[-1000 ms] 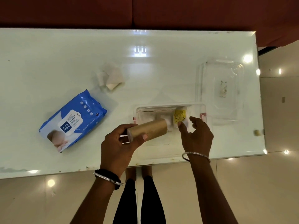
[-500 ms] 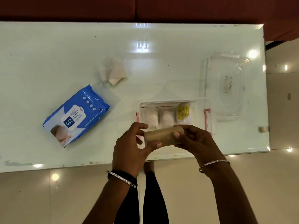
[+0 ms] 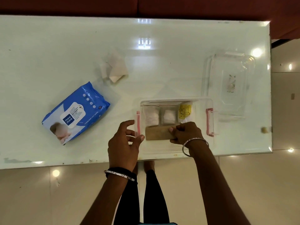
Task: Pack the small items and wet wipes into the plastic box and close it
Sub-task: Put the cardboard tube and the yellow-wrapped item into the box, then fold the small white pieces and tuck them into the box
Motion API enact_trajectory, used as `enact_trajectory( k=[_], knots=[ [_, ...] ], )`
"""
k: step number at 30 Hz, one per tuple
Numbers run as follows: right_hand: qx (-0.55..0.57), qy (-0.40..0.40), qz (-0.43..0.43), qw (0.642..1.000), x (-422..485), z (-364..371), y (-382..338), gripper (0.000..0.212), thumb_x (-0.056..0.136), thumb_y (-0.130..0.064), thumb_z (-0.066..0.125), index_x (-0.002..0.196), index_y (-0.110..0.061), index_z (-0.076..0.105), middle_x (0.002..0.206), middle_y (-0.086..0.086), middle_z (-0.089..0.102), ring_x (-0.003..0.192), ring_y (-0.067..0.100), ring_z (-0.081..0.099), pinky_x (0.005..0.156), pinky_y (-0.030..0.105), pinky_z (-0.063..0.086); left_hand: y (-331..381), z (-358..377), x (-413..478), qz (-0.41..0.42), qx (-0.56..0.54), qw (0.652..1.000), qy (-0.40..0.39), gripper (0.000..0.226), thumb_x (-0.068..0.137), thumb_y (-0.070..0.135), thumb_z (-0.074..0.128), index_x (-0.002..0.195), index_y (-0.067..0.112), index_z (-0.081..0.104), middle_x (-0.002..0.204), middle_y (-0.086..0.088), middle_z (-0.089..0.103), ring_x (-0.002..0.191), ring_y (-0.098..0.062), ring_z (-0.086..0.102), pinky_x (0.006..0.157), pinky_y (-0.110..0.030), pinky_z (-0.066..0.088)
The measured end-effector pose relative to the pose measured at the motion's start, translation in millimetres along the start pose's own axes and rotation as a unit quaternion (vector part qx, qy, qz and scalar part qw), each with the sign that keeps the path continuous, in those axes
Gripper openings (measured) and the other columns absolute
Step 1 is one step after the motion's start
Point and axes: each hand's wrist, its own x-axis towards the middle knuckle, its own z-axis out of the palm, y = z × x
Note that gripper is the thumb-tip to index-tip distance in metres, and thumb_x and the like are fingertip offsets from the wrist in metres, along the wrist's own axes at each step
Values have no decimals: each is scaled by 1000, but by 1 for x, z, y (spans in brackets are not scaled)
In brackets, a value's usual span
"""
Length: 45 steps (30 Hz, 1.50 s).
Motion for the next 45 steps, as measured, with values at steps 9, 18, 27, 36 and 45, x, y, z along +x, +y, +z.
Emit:
enact_trajectory(
  k=[9,18,27,36,45],
  knots=[
    [-194,65,-12,979,-2,8,-7,33,80,-38,77,93,-7,77,94,12,75,95,30,67,71,27,43,-3,-6,7,-4,-13,999,-31,39,76,24,77,111,29,60,81,8,70,72,-5,67,68,-19,51],
    [-138,173,-251,942,-39,-16,-68,27,85,-39,70,69,-17,69,61,-2,70,62,17,68,61,29,51,7,-25,42,12,-85,996,40,12,86,34,65,95,26,65,80,11,68,79,-7,67,72,-37,60],
    [-56,150,-379,911,12,30,-169,15,86,-25,69,77,-13,69,71,-6,70,68,12,67,69,30,53,19,-54,137,33,-68,986,148,8,87,18,62,92,18,68,80,0,68,74,-15,65,63,-13,46],
    [-219,8,-271,937,54,85,-192,25,82,-19,72,107,-22,73,108,0,73,101,20,68,89,29,52,6,-46,186,42,40,994,92,33,80,22,72,111,20,61,100,-2,64,72,-11,57,67,-25,47],
    [-164,29,-303,938,56,94,-196,31,83,-11,70,112,-21,69,105,-1,72,94,18,68,88,33,53,19,-37,208,53,155,982,90,44,80,35,71,119,20,56,111,-6,61,98,-22,60,70,-24,38]
  ],
)
